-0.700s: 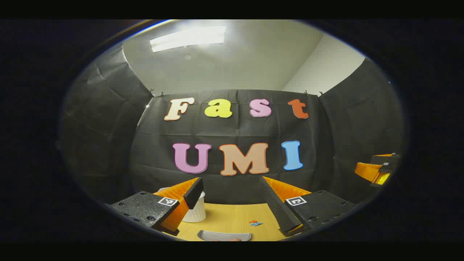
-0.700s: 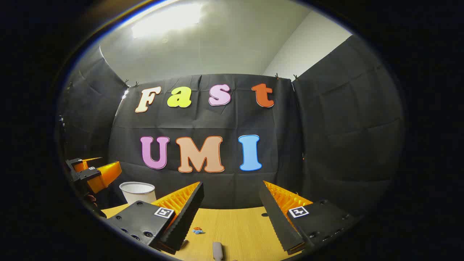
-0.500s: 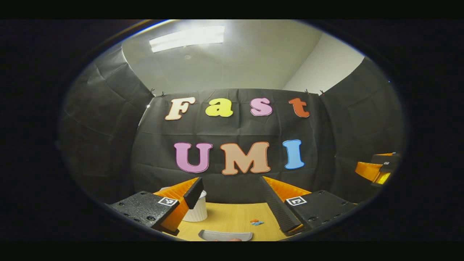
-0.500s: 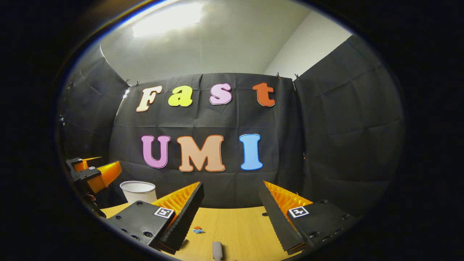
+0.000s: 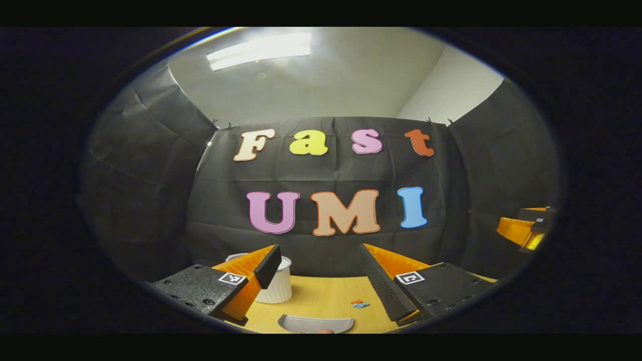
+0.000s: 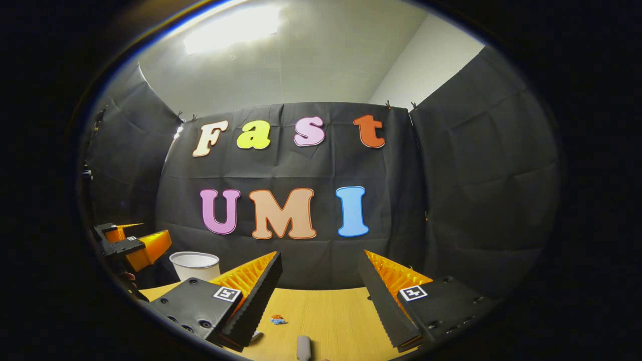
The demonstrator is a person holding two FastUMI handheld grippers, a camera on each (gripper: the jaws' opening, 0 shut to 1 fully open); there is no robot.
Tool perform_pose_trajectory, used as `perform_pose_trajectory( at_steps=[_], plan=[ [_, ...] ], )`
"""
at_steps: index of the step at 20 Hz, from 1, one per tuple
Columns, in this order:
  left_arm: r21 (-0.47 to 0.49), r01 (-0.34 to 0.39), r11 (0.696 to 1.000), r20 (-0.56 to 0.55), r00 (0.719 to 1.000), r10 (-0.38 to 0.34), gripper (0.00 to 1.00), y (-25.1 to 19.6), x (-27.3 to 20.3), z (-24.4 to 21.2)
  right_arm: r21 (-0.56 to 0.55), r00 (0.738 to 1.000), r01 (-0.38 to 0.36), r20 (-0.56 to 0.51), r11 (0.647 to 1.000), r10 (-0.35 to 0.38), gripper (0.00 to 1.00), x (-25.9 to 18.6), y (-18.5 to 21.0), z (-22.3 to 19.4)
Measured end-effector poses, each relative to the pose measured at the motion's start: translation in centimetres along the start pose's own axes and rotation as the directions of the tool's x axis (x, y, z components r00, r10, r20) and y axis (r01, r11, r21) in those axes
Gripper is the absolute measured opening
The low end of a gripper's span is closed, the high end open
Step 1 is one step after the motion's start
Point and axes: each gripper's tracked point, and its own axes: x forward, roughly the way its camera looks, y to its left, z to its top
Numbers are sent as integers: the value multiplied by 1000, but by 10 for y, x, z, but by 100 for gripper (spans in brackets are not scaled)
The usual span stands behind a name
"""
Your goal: Pick up the small broom and dustpan from the desktop, sweep the trash into the dustpan with the broom, and then empty the trash into the garbage bin.
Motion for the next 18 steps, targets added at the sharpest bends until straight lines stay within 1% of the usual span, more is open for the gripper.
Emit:
perform_pose_trajectory(
  at_steps=[8, 12, 15, 18],
  plan=[
    [1, -24, 1000, -2, 1000, 24, 92, 11, 0, -4, -12, 1000, -23, -18, 1000, 23, 98, 6, 3, -2],
    [0, -35, 999, -21, 999, 35, 92, 13, 1, -10, -27, 999, -38, -36, 999, 37, 98, 11, 6, -6],
    [7, -41, 999, -30, 999, 42, 92, 14, 0, -11, -29, 998, -47, -51, 998, 45, 98, 21, 7, -8],
    [20, -45, 999, -34, 998, 46, 92, 12, 0, -11, -25, 996, -55, -69, 998, 54, 98, 21, 4, -13]
  ],
)
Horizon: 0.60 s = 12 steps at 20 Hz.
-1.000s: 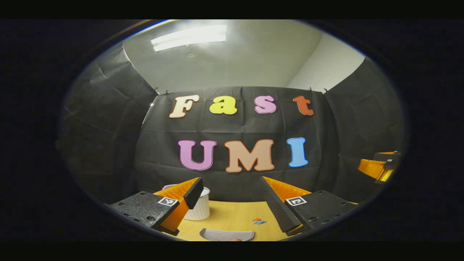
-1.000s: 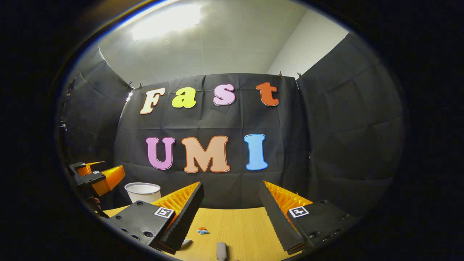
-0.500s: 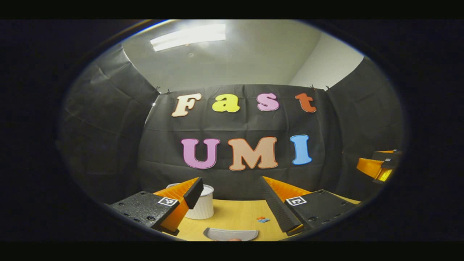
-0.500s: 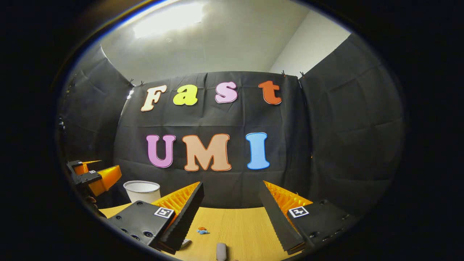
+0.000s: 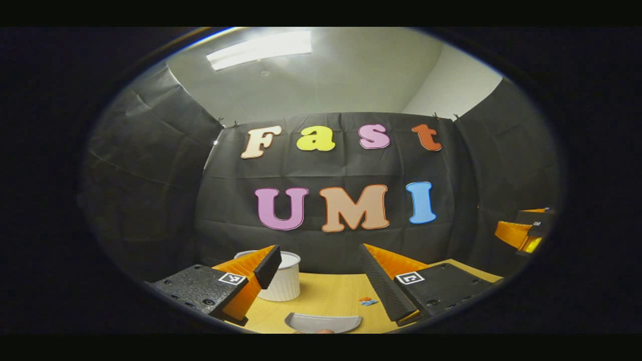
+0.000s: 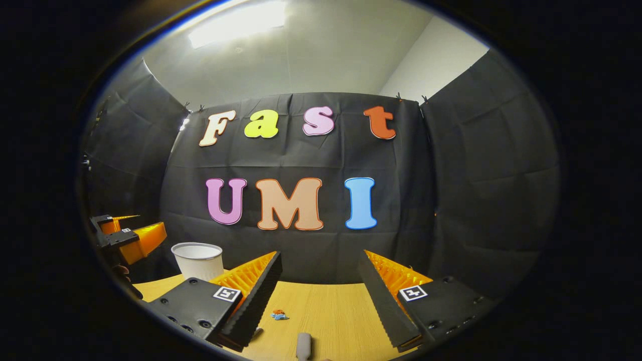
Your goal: Pick up the small broom and dustpan from the desktop, sweep the trash into the dustpan with the broom, and then empty the trash into the garbage bin.
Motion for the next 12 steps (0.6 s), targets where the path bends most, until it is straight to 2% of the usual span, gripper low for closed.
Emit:
perform_pose_trajectory(
  at_steps=[7, 12],
  plan=[
    [7, -27, 1000, -21, 999, 27, 92, -8, -4, -4, -17, 999, -23, -23, 1000, 22, 98, -1, -18, -7],
    [6, -59, 998, -83, 995, 59, 92, -11, -12, -23, -27, 991, -82, -106, 996, 79, 98, 6, -23, -35]
  ],
)
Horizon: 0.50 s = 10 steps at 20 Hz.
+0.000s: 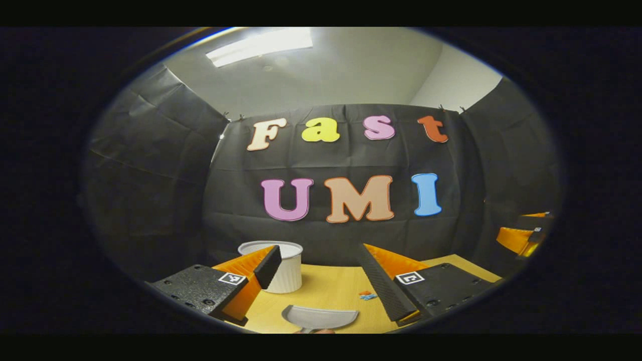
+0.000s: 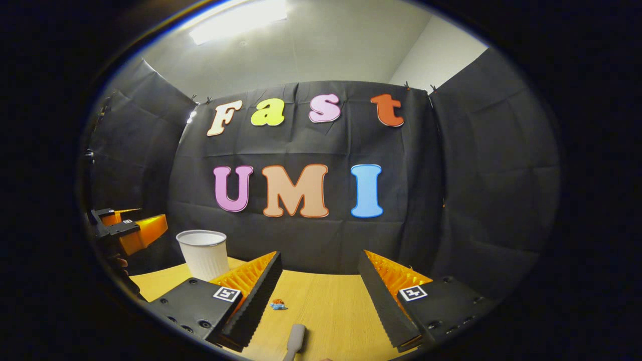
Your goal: Pick up the small broom and dustpan from the desktop, sweep the trash into the dustpan with the broom, and then empty the trash into the garbage bin.
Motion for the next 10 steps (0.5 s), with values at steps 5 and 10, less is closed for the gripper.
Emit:
perform_pose_trajectory(
  at_steps=[5, 10],
  plan=[
    [50, -6, 999, -98, 995, 11, 92, 8, -2, -34, -17, 992, -47, -120, 999, 44, 99, 9, 0, -40],
    [19, 76, 997, -304, 950, -67, 92, 6, 6, -112, -32, 965, -45, -259, 998, 36, 98, 31, 16, -96]
  ],
)
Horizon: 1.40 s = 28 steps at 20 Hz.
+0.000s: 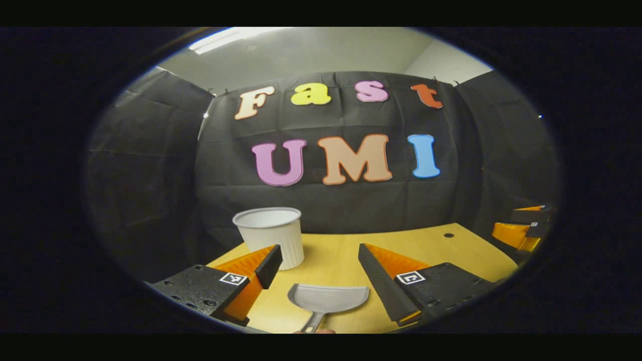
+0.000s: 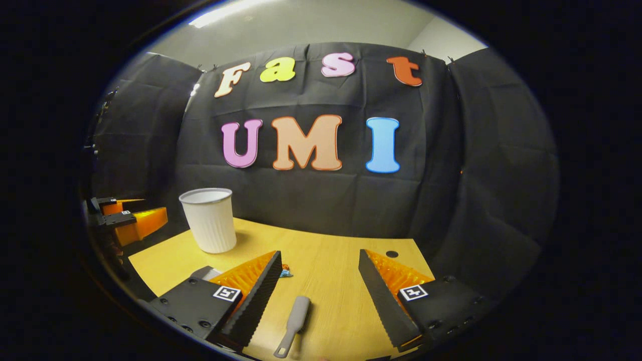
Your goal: Pick up the small broom and dustpan from the desktop, sweep the trash into the dustpan with the broom, and then empty the trash into the garbage bin.
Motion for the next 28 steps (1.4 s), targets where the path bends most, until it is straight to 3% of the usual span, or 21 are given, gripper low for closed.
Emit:
perform_pose_trajectory(
  at_steps=[4, 8, 12, 18, 21, 25, 28],
  plan=[
    [-4, 59, 998, -185, 981, -59, 92, 1, 11, -70, -47, 988, -11, -154, 999, 4, 99, 21, 19, -49],
    [35, 98, 995, -360, 930, -79, 93, 1, 10, -137, -74, 944, -68, -328, 995, 40, 99, 36, 36, -100],
    [16, 132, 991, -546, 832, -102, 93, -6, -2, -203, -94, 847, -110, -530, 990, 44, 99, 39, 46, -160],
    [3, 143, 990, -699, 708, -100, 93, -3, -12, -250, -86, 660, -136, -751, 987, 26, 100, 41, 46, -222],
    [11, 159, 987, -744, 660, -98, 93, -3, -10, -269, -73, 608, -136, -794, 988, 25, 100, 43, 48, -232],
    [2, 167, 986, -796, 597, -99, 93, -4, -6, -285, -70, 556, -132, -831, 989, 16, 100, 52, 48, -237],
    [-5, 166, 986, -820, 564, -99, 92, -3, -4, -295, -62, 499, -162, -866, 985, 27, 87, 49, 51, -243]
  ],
)
